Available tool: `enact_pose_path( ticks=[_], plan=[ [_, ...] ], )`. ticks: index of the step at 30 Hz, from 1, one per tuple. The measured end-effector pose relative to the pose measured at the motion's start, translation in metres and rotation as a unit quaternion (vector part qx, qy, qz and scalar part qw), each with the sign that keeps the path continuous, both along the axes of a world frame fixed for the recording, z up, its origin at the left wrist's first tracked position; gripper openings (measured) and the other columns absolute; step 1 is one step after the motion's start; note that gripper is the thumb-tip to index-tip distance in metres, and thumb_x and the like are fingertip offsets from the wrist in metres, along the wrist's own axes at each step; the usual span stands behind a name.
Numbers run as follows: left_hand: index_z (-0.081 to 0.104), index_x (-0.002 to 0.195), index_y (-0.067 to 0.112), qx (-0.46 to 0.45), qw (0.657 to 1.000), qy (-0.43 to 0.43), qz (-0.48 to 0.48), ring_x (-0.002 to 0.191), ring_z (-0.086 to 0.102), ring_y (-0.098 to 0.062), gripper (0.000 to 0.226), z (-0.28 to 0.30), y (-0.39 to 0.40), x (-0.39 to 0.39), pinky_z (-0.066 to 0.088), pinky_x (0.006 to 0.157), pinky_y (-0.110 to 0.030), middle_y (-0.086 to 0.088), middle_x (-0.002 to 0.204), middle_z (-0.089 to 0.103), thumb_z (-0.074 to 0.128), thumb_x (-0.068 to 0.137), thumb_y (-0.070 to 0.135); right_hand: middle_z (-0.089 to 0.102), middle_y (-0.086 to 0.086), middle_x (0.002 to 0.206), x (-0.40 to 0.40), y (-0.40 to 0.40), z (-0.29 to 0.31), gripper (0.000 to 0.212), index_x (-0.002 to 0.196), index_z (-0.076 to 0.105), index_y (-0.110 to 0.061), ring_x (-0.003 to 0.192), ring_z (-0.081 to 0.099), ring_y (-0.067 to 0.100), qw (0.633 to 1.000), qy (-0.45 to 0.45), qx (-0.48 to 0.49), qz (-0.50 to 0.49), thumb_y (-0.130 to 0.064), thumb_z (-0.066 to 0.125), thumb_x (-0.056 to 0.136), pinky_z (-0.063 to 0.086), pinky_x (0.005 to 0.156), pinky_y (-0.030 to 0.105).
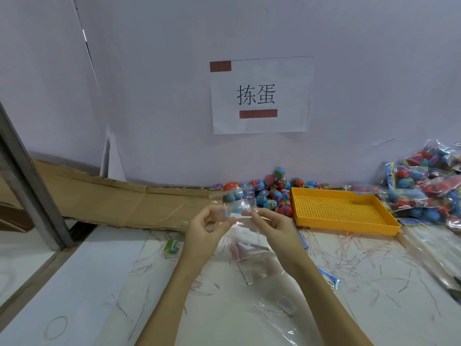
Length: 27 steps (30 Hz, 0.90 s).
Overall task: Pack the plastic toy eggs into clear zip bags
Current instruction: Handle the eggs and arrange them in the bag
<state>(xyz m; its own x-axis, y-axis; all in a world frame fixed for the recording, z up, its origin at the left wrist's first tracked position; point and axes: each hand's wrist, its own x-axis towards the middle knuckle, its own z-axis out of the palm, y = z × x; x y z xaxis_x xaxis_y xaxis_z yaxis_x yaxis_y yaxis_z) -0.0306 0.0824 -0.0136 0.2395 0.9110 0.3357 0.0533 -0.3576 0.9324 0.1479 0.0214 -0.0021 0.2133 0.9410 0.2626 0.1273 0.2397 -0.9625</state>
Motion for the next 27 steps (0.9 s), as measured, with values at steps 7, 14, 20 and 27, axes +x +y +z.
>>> enact_pose_path(
  ticks=[7,14,20,27],
  plan=[
    [0.075,0.093,0.029,0.023,0.998,0.059,0.03,0.074,0.067,-0.002,0.012,-0.002,0.004,-0.006,0.055,0.068,-0.023,0.015,0.079,0.073,0.068,0.099,0.023,0.067,-0.015,0.119,-0.006,0.004,-0.001,0.034,0.122,0.061,-0.027,0.111,0.061,-0.004,0.959,-0.156,0.146,-0.187,-0.01,0.071,0.094,0.049,0.094,0.012],
    [0.074,0.101,0.019,0.027,0.997,0.061,-0.038,0.061,0.067,-0.018,0.012,0.003,-0.004,-0.002,0.057,0.063,-0.029,0.002,0.077,0.07,0.069,0.098,0.029,0.059,-0.02,0.134,-0.018,0.002,-0.006,0.036,0.135,0.061,-0.026,0.127,0.052,-0.004,0.925,-0.293,0.217,-0.107,-0.018,0.059,0.101,0.042,0.106,0.014],
    [0.074,0.11,0.034,0.035,0.998,0.054,-0.007,0.064,0.057,-0.02,0.022,0.002,0.0,-0.006,0.055,0.057,-0.028,0.0,0.083,0.07,0.076,0.089,0.036,0.067,-0.013,0.094,-0.018,0.003,-0.006,0.022,0.103,0.074,-0.024,0.088,0.061,0.002,0.951,-0.245,0.141,-0.123,-0.041,0.072,0.087,0.046,0.074,0.009],
    [0.066,0.12,0.037,-0.072,0.986,0.139,-0.061,0.081,0.073,-0.012,0.056,0.005,0.003,-0.013,0.06,0.08,-0.034,0.003,0.084,0.078,0.068,0.075,0.07,0.066,-0.012,0.08,-0.011,0.005,-0.007,0.015,0.08,0.069,-0.025,0.062,0.067,0.001,0.963,-0.173,0.084,-0.189,-0.036,0.079,0.084,0.05,0.059,0.011]
  ],
)
